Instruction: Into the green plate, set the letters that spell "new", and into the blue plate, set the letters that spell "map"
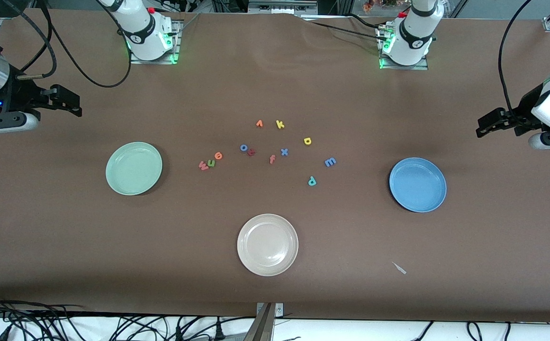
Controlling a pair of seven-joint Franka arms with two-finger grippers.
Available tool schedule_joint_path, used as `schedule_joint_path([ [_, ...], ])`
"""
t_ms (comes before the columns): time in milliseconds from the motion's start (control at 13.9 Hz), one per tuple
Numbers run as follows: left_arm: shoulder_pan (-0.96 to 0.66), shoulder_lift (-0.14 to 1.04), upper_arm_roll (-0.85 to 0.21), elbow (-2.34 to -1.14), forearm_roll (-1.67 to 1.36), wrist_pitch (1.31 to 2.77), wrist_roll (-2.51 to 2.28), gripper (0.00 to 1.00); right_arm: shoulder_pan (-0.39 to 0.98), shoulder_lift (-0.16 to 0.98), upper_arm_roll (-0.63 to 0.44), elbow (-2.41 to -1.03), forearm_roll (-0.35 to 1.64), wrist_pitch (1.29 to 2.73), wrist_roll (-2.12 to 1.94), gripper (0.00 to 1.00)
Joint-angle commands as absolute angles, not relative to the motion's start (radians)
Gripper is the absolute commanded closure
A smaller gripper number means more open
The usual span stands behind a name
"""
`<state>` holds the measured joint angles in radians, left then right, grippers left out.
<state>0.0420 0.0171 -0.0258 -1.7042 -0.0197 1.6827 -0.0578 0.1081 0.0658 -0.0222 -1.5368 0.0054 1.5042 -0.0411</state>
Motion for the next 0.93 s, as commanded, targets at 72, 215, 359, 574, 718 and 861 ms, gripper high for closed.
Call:
schedule_joint_path([
  [72, 0.048, 0.009, -0.032, -1.712, -0.020, 1.692, -0.040, 0.00, 0.107, 0.041, -0.020, -1.559, -0.008, 1.506, -0.041, 0.00],
  [215, 0.048, 0.009, -0.032, -1.712, -0.018, 1.692, -0.038, 0.00, 0.107, 0.043, -0.018, -1.557, -0.008, 1.506, -0.041, 0.00],
  [359, 0.048, 0.009, -0.032, -1.715, -0.020, 1.692, -0.038, 0.00, 0.107, 0.044, -0.021, -1.557, -0.006, 1.506, -0.044, 0.00],
  [574, 0.048, 0.009, -0.032, -1.717, -0.020, 1.692, -0.040, 0.00, 0.107, 0.044, -0.020, -1.559, -0.002, 1.511, -0.038, 0.00],
  [718, 0.048, 0.009, -0.032, -1.717, -0.020, 1.692, -0.040, 0.00, 0.107, 0.043, -0.020, -1.560, 0.000, 1.508, -0.038, 0.00],
  [861, 0.048, 0.009, -0.032, -1.717, -0.020, 1.692, -0.038, 0.00, 0.107, 0.041, -0.020, -1.563, -0.002, 1.506, -0.035, 0.00],
])
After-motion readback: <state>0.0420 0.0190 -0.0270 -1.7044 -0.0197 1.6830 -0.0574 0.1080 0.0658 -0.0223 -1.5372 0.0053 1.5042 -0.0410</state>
